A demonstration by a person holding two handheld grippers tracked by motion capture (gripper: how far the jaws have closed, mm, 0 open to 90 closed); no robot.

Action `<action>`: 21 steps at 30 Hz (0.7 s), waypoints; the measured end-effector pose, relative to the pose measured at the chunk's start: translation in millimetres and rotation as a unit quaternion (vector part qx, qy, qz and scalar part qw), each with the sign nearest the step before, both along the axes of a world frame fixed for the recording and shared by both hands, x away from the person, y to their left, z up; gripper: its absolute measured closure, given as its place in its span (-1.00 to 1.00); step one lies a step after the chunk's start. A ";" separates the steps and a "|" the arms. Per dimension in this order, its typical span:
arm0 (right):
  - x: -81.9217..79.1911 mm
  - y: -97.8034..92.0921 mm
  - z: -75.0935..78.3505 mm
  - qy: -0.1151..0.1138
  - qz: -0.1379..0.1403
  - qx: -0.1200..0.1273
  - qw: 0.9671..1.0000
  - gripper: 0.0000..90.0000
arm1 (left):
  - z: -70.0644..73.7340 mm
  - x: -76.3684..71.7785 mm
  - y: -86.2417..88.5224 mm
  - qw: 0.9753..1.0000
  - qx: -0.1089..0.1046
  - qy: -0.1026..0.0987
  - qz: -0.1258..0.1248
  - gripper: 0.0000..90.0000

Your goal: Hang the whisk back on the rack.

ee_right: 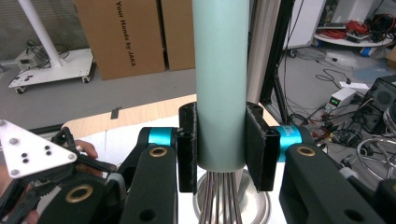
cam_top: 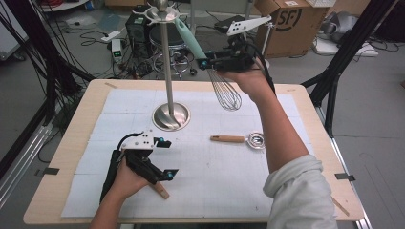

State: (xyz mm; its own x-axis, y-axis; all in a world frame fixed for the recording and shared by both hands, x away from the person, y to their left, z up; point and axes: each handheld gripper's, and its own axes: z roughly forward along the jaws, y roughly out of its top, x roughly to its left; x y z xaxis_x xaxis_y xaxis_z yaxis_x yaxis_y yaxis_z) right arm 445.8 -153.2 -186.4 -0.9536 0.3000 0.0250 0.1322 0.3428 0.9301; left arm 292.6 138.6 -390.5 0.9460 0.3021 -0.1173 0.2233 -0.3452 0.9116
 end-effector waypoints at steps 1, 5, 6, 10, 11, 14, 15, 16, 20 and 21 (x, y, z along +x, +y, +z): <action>0.4 0.8 0.7 0.000 -0.004 -0.001 1.000 0.53 | 0.0 0.0 0.0 1.000 0.000 0.000 0.000 -0.96; 3.5 -0.9 0.4 0.005 -0.008 0.008 1.000 0.53 | -0.1 0.0 0.1 1.000 -0.001 0.001 -0.001 -0.96; 4.4 -1.2 -0.1 0.006 -0.010 0.008 1.000 0.53 | -0.1 0.0 0.3 1.000 -0.001 0.000 -0.001 -0.96; 5.7 1.6 -1.8 0.008 -0.006 0.012 1.000 0.53 | -0.1 0.1 0.6 1.000 -0.001 0.001 -0.001 -0.96; 6.0 2.5 -2.4 0.008 -0.008 0.009 1.000 0.53 | -0.1 0.1 0.6 1.000 -0.001 0.001 -0.001 -0.96; 8.9 5.8 -6.1 0.013 -0.013 0.000 1.000 0.53 | 0.0 -0.2 0.2 1.000 0.000 0.000 -0.001 -0.96; 9.9 7.0 -7.3 0.015 -0.014 -0.003 1.000 0.53 | 0.0 -0.4 0.2 1.000 0.001 0.000 -0.001 -0.96; 11.4 8.1 -8.5 0.013 -0.014 -0.003 1.000 0.53 | -0.1 -0.4 0.1 1.000 0.001 0.000 -0.001 -0.96; 14.2 13.8 -12.5 0.016 -0.013 -0.003 1.000 0.53 | -0.6 -0.2 0.1 1.000 0.002 0.001 -0.002 -0.96; 14.5 15.0 -13.1 0.017 -0.014 -0.004 1.000 0.53 | -0.6 0.1 0.2 1.000 0.004 0.000 -0.002 -0.96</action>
